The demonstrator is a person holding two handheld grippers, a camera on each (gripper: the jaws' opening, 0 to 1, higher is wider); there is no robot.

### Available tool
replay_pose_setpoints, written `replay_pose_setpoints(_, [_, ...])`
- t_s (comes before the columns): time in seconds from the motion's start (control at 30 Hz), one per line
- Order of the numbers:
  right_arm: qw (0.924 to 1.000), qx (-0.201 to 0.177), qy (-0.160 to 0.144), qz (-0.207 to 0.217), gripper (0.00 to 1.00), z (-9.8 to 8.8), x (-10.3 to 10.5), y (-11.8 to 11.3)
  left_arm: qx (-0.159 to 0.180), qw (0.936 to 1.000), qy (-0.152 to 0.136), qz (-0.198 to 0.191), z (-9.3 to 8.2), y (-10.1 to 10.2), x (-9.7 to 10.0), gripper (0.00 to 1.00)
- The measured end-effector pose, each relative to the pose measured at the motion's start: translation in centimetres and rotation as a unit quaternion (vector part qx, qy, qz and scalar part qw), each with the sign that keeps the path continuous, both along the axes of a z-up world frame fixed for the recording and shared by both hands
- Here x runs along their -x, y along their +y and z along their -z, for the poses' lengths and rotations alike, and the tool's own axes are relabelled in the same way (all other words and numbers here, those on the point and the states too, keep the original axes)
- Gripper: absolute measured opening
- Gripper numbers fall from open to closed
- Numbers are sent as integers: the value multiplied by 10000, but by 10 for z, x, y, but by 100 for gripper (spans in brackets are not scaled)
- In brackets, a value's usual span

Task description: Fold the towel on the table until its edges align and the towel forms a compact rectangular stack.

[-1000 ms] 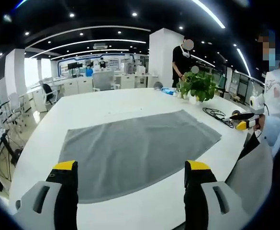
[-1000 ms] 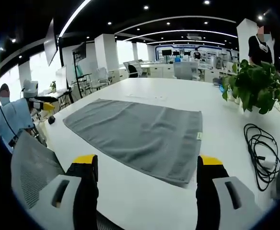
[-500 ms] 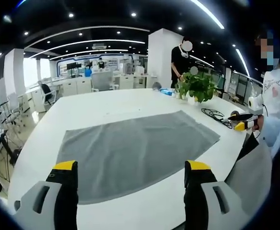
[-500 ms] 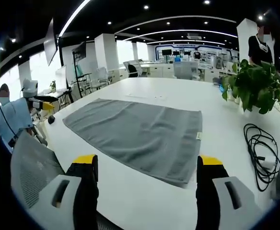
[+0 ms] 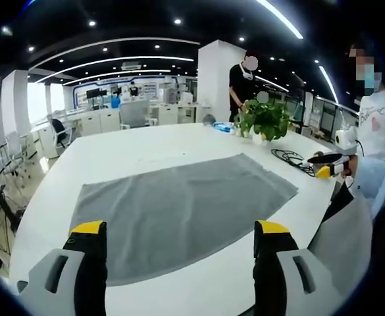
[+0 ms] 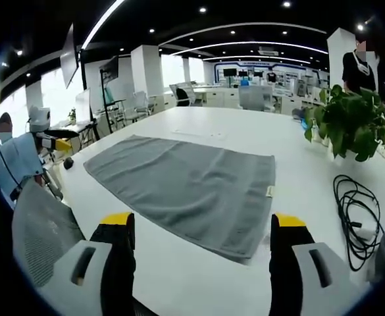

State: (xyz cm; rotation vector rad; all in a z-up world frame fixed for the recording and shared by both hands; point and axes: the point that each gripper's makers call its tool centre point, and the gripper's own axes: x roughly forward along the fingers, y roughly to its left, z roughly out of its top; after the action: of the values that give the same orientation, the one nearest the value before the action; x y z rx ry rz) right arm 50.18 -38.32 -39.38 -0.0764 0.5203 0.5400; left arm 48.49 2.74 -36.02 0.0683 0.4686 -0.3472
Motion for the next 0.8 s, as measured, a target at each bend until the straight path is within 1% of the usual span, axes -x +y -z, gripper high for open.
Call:
replay_pose_setpoints(0.2, [10000, 43, -16, -15, 85, -1, -7, -3, -56, 10000, -18, 77, -3, -9, -1, 95])
replay_pose_setpoints(0.27, [10000, 61, -17, -17, 85, -1, -11, -5, -67, 9999, -23, 125, -4, -17, -3, 95])
replay_pose_setpoints(0.67, [9999, 113, -39, -48, 84, -2, -31, -8, -72, 9990, -78, 435, -6, -45, -12, 94])
replay_pose_setpoints(0.8, [9999, 92, -38, -43, 84, -2, -33, -8, -56, 9987, -86, 508, -6, -54, -14, 94])
